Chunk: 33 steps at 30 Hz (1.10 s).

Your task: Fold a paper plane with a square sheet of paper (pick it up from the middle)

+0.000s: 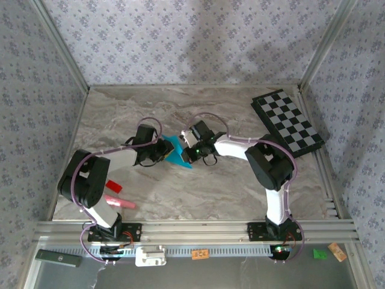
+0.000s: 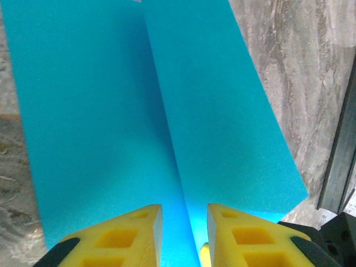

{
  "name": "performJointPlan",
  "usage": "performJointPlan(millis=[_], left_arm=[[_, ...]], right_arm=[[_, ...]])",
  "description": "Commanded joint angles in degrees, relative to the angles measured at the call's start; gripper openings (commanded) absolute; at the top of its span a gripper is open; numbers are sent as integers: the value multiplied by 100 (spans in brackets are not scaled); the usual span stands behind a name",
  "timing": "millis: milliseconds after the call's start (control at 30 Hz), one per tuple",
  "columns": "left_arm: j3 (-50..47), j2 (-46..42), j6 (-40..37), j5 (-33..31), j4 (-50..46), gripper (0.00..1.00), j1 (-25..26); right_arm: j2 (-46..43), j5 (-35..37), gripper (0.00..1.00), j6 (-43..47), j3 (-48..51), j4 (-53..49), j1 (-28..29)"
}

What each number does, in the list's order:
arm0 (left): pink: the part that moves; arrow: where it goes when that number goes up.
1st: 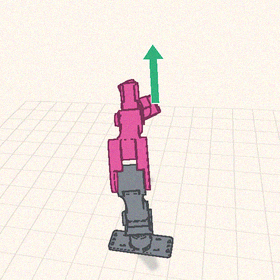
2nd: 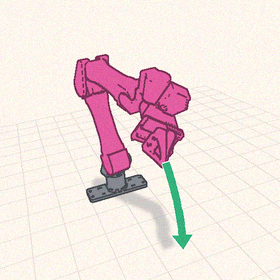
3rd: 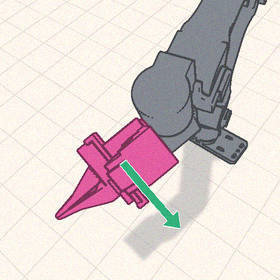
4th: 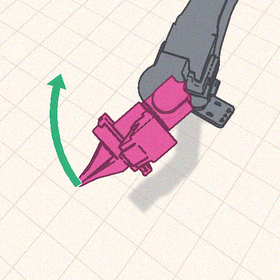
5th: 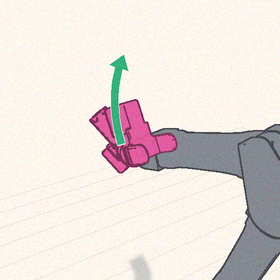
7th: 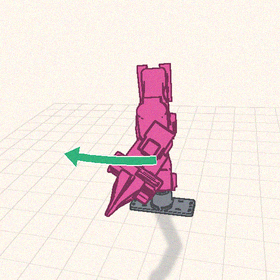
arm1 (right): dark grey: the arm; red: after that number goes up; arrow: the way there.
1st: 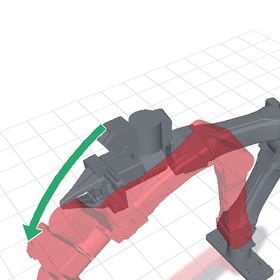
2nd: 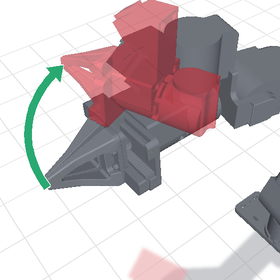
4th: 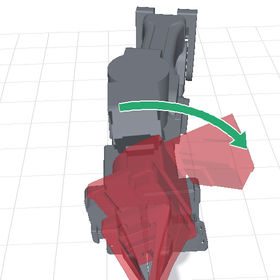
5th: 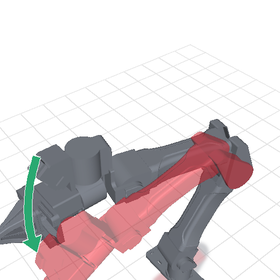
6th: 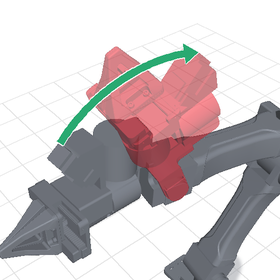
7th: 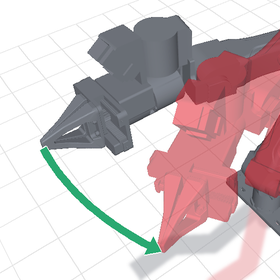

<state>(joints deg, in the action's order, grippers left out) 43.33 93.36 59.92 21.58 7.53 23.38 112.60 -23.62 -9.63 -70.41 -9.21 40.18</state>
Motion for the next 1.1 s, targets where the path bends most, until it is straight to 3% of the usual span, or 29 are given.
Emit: performJointPlan(millis=[0, 533, 1067], left_arm=[[-148, 13, 54, 111, 264, 28, 35], [-231, 103, 64, -40, 256, 26, 35], [-406, 136, 90, 255, 967, 12, 93]], right_arm=[[213, -393, 8, -210, -245, -362, -11], [682, -556, 8, -284, -745, -1024, -11], [1008, -946, 8, -614, -1074, -1452, -148]])
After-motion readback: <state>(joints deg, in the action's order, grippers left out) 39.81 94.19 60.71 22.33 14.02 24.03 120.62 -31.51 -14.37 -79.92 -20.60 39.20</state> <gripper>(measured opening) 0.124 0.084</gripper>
